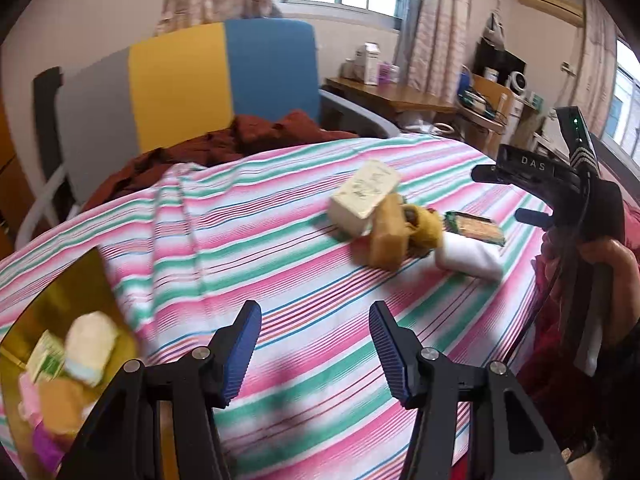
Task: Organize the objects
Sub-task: 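Grasp the tan sponge with the left gripper while the right gripper grasps the white box, then carry the tan sponge and white box into the gold tray and release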
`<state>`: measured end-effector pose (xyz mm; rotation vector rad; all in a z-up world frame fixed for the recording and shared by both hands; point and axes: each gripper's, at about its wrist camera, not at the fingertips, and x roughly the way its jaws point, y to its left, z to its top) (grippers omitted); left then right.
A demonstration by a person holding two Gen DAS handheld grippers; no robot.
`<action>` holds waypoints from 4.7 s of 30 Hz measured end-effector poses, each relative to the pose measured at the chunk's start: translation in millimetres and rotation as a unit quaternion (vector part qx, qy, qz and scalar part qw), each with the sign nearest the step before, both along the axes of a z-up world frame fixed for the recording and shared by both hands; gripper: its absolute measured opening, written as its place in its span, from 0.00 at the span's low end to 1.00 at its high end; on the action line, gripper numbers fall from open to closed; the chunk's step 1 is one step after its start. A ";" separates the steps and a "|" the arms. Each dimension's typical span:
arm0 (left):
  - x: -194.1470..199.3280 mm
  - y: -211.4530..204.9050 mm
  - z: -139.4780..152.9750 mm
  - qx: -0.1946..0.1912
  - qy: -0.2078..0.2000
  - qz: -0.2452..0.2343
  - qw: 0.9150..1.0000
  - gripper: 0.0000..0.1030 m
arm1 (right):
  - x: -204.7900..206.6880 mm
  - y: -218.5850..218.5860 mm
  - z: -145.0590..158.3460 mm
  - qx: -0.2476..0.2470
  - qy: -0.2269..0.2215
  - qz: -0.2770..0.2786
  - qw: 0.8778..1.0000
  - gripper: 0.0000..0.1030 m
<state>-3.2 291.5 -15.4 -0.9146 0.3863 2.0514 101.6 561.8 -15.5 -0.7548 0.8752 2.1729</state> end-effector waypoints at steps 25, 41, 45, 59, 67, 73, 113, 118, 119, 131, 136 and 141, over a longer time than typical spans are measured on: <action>-42.5 153.6 -82.3 -0.034 -0.072 -0.089 0.993 0.36 | 2.6 15.5 -18.4 -0.088 0.045 0.005 0.995 1.00; -10.1 49.2 -74.2 -0.023 -0.086 -0.046 0.995 0.32 | -4.2 15.9 -27.1 -0.102 0.025 0.014 0.994 1.00; -2.8 28.3 -63.2 -0.014 -0.077 -0.048 0.996 0.32 | -12.5 6.7 -21.1 -0.080 0.014 0.036 0.996 1.00; 0.7 -43.0 -13.8 0.052 -0.051 -0.032 0.997 0.33 | -119.9 -16.7 -9.3 -0.071 -0.017 0.066 0.995 1.00; -8.9 -66.7 -8.2 0.069 -0.063 -0.010 0.996 0.33 | -171.7 0.2 -43.7 -0.100 -0.087 0.009 0.991 1.00; -9.9 -71.7 -9.6 0.074 -0.070 -0.004 0.995 0.33 | -182.1 -10.7 -48.0 -0.051 -0.130 0.065 0.988 0.53; -40.8 -266.4 -15.5 0.074 -0.051 0.297 0.951 0.41 | -210.5 -317.9 11.5 0.031 -0.050 0.495 0.867 0.72; -40.1 -269.5 -11.7 0.076 -0.041 0.307 0.948 0.42 | -202.4 -321.3 8.1 0.031 -0.054 0.495 0.867 0.75; -40.1 -269.5 -10.5 0.075 -0.037 0.308 0.948 0.42 | -199.4 -322.2 7.5 0.033 -0.056 0.495 0.867 0.75; -37.0 -274.6 -1.1 0.067 -0.016 0.335 0.940 0.42 | -165.5 -333.7 14.9 0.071 -0.050 0.491 0.867 0.85; -35.2 -278.6 1.9 0.061 -0.010 0.348 0.935 0.43 | -151.0 -347.9 19.6 0.119 -0.050 0.486 0.864 0.90; -31.5 -280.6 2.4 0.057 -0.008 0.354 0.933 0.44 | -140.2 -353.9 22.0 0.149 -0.048 0.474 0.867 0.95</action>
